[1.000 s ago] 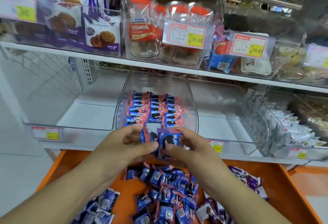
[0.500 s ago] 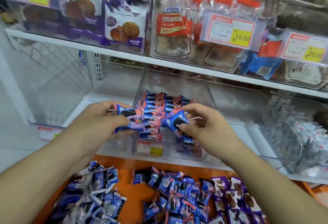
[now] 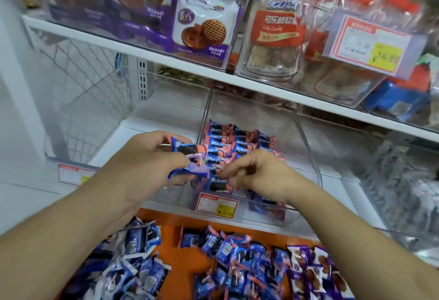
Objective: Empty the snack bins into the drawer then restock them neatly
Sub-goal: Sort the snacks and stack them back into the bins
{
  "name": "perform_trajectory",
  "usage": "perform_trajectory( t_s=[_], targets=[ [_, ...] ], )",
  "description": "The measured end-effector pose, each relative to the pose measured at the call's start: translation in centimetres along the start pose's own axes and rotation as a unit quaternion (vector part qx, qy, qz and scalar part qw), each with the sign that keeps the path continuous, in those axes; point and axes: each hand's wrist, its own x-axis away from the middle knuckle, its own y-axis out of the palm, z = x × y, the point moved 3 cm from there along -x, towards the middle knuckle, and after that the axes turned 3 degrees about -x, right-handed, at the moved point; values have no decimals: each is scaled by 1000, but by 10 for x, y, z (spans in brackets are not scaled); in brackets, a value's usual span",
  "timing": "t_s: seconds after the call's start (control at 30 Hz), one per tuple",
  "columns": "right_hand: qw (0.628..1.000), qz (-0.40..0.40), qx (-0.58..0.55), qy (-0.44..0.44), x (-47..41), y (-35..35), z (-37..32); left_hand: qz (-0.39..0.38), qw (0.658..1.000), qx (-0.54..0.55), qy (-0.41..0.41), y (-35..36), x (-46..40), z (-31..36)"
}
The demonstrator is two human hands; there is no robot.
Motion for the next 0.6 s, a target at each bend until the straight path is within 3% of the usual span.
perform_trajectory(
  t_s=[0.6],
  targets=[
    [999,-20,33,-10,-6,9,-10,2,1000,-19,6,0,2,1]
  ],
)
